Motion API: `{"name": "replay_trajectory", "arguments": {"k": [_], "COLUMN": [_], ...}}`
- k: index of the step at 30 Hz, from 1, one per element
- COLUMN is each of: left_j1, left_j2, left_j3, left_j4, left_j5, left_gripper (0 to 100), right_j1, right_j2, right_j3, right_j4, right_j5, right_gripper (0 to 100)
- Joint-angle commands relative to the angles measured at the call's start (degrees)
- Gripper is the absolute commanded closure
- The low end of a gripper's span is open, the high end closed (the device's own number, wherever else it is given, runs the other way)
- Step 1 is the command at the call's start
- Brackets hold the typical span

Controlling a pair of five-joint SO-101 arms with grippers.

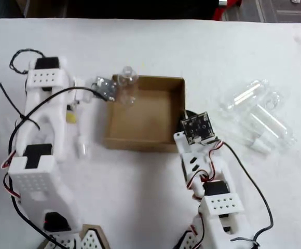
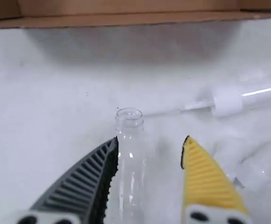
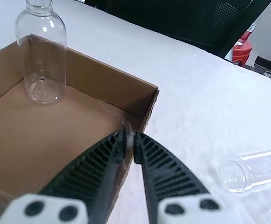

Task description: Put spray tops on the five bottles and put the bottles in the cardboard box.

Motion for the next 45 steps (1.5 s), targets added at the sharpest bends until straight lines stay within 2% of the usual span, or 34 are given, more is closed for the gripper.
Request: {"name": "replay_trajectory", "arguments": {"k": [1,11,14,18,42,45], "left_j1": [-0.22,-0.04,0.22,0.48,0.66,0.66], "left_j2": [-3.65,-1.80,0.75,2.95,5.23,5.14], "left_j3": [3.43,8.35,6.77,3.43,2.55,2.55], "left_j4": [-6.42,-15.30,-15.03,-14.86,-13.98,-13.89], "left_j5": [-0.35,-0.26,-0.09,3.60,3.78,3.78], "left_gripper": [79,79,79,79,79,83], "right_j1": [-0.13,-0.31,-0.31,-0.31,-0.40,-0.40], "right_j2": [0.13,0.13,0.13,0.13,0.13,0.13], "right_j3": [-0.26,-0.26,-0.26,-0.26,-0.26,-0.26], "right_j4": [-1.54,-1.54,-1.54,-1.54,-1.54,-1.54], "right_j5": [0.70,0.70,0.70,0.70,0.70,0.70], "right_gripper": [97.8,97.8,97.8,97.8,97.8,97.8]}}
